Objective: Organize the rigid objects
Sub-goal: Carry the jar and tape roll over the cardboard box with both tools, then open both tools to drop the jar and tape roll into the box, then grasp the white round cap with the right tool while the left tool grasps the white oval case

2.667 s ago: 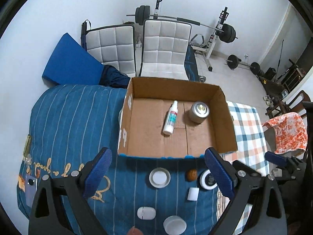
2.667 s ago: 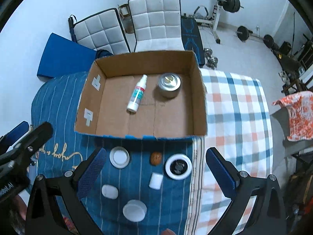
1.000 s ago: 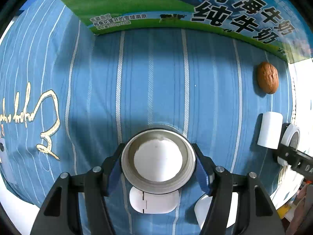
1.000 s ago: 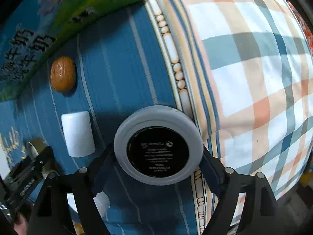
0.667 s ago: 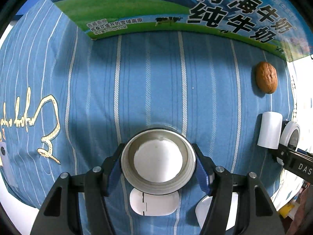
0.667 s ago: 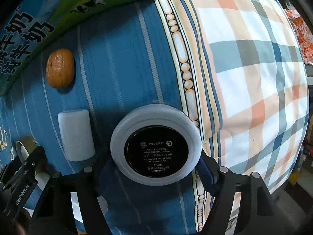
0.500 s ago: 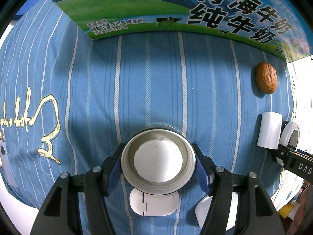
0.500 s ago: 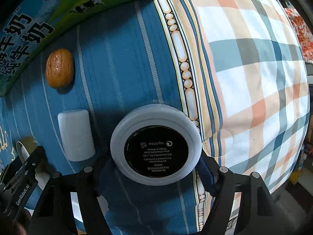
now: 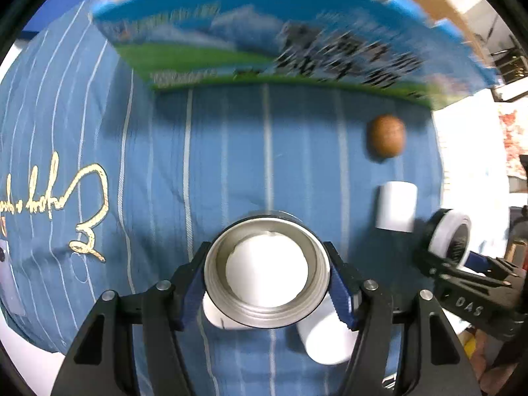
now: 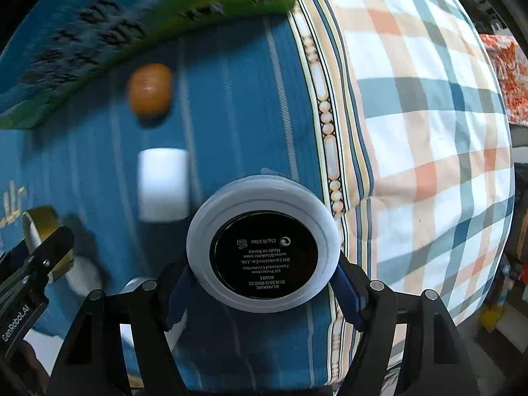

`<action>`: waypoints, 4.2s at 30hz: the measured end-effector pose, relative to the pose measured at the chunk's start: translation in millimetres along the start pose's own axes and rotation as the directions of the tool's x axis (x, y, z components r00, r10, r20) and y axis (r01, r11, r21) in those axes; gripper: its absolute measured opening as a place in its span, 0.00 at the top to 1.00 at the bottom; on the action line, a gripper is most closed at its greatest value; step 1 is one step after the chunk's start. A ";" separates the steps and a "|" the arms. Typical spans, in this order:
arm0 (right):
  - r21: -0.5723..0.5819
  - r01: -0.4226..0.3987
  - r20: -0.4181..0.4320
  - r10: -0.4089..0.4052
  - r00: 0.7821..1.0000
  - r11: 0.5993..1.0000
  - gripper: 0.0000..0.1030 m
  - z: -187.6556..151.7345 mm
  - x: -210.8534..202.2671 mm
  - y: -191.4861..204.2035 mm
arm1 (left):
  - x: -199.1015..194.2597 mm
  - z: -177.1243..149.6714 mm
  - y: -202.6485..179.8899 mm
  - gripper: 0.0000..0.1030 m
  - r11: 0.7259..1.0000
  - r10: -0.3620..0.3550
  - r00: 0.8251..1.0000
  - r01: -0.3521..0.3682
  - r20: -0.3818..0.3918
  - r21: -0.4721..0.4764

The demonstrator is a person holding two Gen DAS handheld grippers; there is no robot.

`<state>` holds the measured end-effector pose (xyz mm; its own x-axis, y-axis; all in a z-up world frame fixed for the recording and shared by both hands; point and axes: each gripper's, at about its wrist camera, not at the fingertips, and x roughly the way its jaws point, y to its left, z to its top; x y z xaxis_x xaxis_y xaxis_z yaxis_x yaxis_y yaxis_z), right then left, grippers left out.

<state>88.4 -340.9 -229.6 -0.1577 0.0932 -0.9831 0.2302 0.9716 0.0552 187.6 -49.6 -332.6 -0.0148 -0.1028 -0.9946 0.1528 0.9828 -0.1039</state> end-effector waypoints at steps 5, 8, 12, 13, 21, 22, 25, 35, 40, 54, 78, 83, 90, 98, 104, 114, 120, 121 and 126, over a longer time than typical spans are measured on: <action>-0.029 -0.051 0.057 0.053 0.997 0.998 0.26 -6.2 -45.9 -0.9 | -53.2 -7.2 -13.0 0.40 0.997 -0.063 0.996 0.060 0.059 0.039; -0.049 -0.063 0.109 0.068 0.992 0.997 0.26 -4.5 -78.1 -1.1 | -89.4 -10.5 -18.7 0.40 0.995 -0.076 0.991 0.068 0.106 0.071; -0.074 -0.080 0.170 0.092 0.981 0.994 0.26 1.6 -116.5 2.2 | -131.0 -8.0 -22.4 0.40 0.994 -0.080 0.981 0.066 0.174 0.088; -0.080 -0.090 0.186 0.104 0.977 0.993 0.26 3.9 -124.9 1.9 | -140.5 -6.3 -23.4 0.40 0.994 -0.083 0.978 0.067 0.191 0.087; -0.121 -0.139 0.228 0.164 0.960 0.983 0.26 18.8 -164.5 21.5 | -177.1 22.4 -29.1 0.40 0.991 -0.093 0.967 0.067 0.237 0.113; -0.122 -0.141 0.233 0.167 0.958 0.982 0.26 20.0 -170.0 23.5 | -178.7 26.9 -28.6 0.40 0.992 -0.089 0.966 0.062 0.244 0.114; -0.120 -0.159 0.239 0.184 0.953 0.980 0.26 43.2 -182.0 25.4 | -186.7 51.4 -25.0 0.40 0.990 -0.121 0.962 0.098 0.246 0.103; -0.096 -0.161 0.219 0.178 0.959 0.982 0.26 141.5 -180.4 39.8 | -175.7 167.4 -11.6 0.40 0.993 -0.113 0.963 0.101 0.245 0.063; -0.091 -0.111 0.160 0.125 0.979 0.990 0.26 191.3 -135.8 53.4 | -128.7 213.5 -1.2 0.40 0.996 -0.093 0.984 0.090 0.150 0.027; -0.099 -0.006 -0.017 0.004 1.000 0.995 0.26 258.9 -26.9 69.0 | 2.0 265.8 29.0 0.40 0.999 0.018 0.998 -0.020 -0.065 -0.033; -0.095 -0.028 -0.034 0.025 0.999 0.995 0.00 271.7 -36.3 83.9 | -11.9 276.3 25.4 0.26 0.999 0.030 0.999 -0.032 -0.045 -0.039; -0.116 -0.008 0.045 0.013 0.999 0.993 0.00 252.3 -58.6 89.3 | -46.4 260.8 19.4 0.03 0.999 0.032 0.998 -0.032 0.046 -0.002; -0.125 -0.028 0.146 0.046 0.988 0.992 0.00 205.3 -89.5 93.7 | -98.0 220.1 20.7 0.02 0.999 0.037 0.985 -0.036 0.169 -0.007; -0.159 -0.042 0.259 0.082 0.962 0.986 0.00 144.4 -142.5 88.4 | -131.4 181.8 16.1 0.00 0.999 0.043 0.964 -0.038 0.263 -0.025; -0.168 -0.069 0.290 0.116 0.950 0.983 0.00 112.0 -176.9 72.9 | -175.1 139.2 6.6 0.00 1.000 0.014 0.943 -0.015 0.332 0.003; -0.236 -0.082 0.081 0.103 0.991 0.968 0.00 5.5 -98.0 79.1 | -162.4 36.0 11.5 0.00 0.993 0.117 0.943 -0.114 0.312 -0.027; -0.225 -0.192 -0.168 0.156 0.973 0.955 0.00 -39.8 -1.4 113.9 | -96.7 -18.4 57.3 0.00 0.979 0.166 0.978 -0.148 0.128 -0.141; -0.224 -0.196 -0.184 0.156 0.970 0.955 0.00 -44.4 9.5 120.4 | -89.7 -25.4 64.3 0.00 0.975 0.171 0.979 -0.152 0.110 -0.162; -0.226 -0.172 -0.228 0.120 0.966 0.959 0.03 -57.7 52.3 143.2 | -64.5 -50.8 91.6 0.00 0.959 0.181 0.983 -0.167 0.039 -0.231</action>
<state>57.7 -184.3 -263.1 -0.3441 0.2560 -0.9034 0.0313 0.9647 0.2615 152.4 54.8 -278.1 0.0519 0.0703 -0.9962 -0.0794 0.9947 0.0661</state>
